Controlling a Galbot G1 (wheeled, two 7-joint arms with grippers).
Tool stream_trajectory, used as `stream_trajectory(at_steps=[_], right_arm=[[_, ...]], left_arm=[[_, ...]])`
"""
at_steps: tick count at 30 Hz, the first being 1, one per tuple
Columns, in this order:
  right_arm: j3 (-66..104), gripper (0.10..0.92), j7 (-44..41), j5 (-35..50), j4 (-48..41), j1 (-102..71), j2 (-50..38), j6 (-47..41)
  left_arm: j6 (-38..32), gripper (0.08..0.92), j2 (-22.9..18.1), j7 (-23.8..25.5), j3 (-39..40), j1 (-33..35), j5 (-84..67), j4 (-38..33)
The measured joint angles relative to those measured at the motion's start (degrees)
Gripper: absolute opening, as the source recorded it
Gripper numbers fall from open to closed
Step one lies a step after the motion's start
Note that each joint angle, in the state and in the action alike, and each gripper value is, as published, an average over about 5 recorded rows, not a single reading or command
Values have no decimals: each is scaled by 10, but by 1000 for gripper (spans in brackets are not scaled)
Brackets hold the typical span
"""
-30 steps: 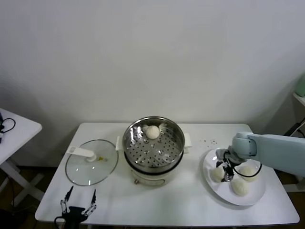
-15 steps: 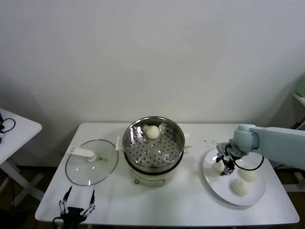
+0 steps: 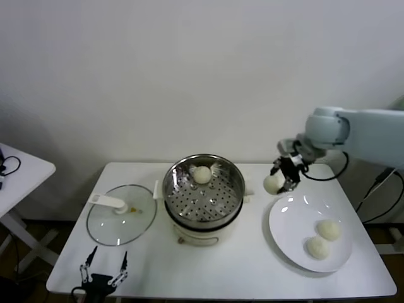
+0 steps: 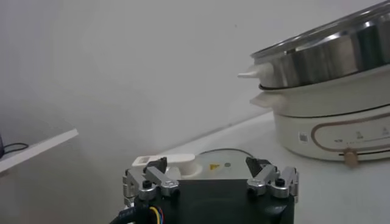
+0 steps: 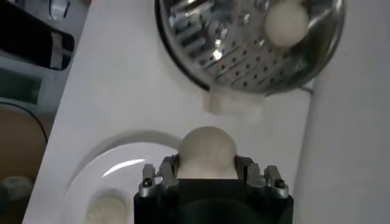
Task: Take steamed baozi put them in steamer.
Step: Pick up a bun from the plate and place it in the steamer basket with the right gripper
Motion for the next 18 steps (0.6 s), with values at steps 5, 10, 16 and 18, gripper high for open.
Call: stream_trajectory(at_steps=[5,10,16,18], right_arm=[[31,617,3,49,10,21,41,-20],[66,617,17,85,6,19,96,-45],[90,619,34,105,-19,-6,170,-71],[95,619,39,108,-31,-17,193,-79]], left_arm=[[-1,823,0,1,2,1,2,-2],[0,823,0,3,1,1,3,-4],[1,823,0,5,2,1,4,-7],[1,823,0,5,2,1,5,-7]])
